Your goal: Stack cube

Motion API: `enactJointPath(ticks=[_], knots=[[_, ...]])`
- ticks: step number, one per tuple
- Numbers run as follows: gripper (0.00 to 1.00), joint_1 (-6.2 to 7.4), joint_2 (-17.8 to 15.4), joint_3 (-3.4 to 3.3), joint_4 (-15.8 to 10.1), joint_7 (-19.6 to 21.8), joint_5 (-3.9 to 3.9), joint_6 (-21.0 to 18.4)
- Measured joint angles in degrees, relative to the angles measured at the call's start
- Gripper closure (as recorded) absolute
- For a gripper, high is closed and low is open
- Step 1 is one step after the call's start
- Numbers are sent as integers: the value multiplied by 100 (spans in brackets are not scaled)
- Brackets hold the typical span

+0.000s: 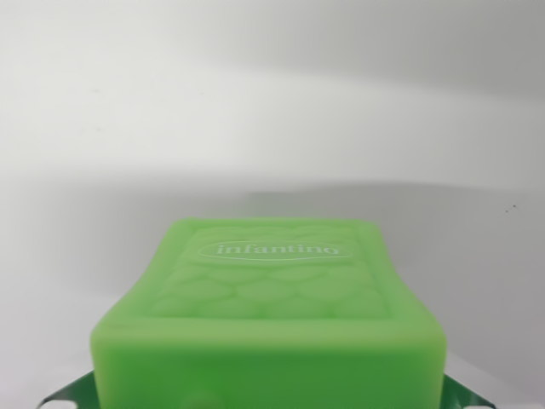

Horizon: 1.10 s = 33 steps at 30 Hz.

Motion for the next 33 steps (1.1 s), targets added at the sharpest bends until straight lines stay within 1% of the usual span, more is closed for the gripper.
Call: enactJointPath(ticks=[17,33], knots=[[100,14,-479,-20,-103,5,-6,-364],[100,21,-1007,-36,-157,17,-30,-826]])
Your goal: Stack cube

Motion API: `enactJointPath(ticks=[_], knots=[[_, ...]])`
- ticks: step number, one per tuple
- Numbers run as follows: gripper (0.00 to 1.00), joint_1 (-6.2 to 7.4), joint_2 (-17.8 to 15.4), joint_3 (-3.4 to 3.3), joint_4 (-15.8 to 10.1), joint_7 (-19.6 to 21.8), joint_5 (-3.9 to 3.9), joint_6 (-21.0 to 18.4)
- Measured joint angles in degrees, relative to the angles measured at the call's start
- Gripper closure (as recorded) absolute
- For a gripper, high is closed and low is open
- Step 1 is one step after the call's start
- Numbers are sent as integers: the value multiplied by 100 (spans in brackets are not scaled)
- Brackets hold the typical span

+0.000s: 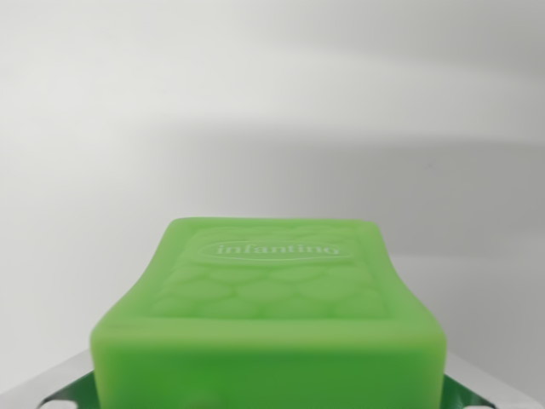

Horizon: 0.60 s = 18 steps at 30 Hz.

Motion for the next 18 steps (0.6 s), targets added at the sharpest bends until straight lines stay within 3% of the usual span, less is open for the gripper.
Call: enactJointPath(ticks=[13,18], knots=[[100,1,-490,-6,3,21,-25,-480],[100,53,-528,-6,-25,140,-34,-500]])
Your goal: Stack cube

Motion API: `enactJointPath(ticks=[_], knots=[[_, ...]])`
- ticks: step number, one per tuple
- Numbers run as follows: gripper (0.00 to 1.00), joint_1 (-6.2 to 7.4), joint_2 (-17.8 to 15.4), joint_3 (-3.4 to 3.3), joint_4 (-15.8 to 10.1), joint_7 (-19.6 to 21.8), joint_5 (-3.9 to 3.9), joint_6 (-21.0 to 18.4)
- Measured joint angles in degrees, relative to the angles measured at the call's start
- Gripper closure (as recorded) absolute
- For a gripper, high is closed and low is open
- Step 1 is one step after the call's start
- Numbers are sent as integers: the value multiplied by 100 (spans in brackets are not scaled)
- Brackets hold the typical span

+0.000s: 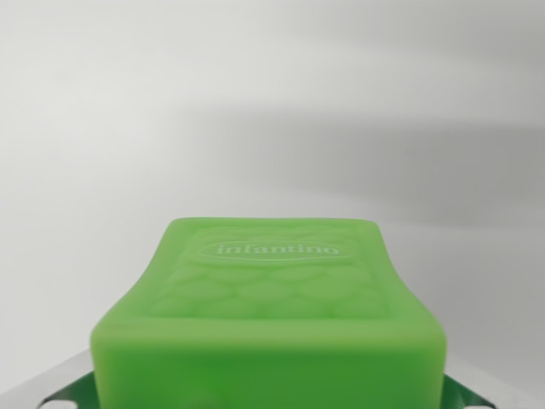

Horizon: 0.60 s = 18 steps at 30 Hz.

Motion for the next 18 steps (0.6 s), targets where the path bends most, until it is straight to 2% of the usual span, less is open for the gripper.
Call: enactJointPath(ticks=[18], knots=[[100,311,-101,2,-232,562,-7,88]])
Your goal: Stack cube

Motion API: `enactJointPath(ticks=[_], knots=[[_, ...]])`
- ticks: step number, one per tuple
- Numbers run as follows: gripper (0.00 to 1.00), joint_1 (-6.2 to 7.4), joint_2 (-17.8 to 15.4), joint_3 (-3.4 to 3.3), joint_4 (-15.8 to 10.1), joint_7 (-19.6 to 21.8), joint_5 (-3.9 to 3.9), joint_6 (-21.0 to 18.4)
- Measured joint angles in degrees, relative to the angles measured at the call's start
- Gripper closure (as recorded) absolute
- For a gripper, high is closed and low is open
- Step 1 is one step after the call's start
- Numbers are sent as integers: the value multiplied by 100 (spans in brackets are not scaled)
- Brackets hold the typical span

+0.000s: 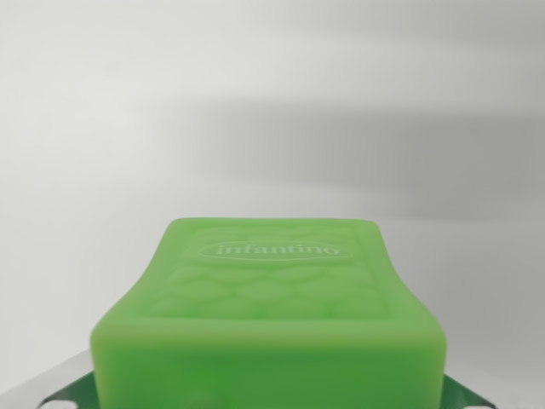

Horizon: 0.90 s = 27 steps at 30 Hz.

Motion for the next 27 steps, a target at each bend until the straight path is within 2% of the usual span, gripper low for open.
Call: enactJointPath(ticks=[27], knots=[[100,525,-153,3,-307,969,-7,151]])
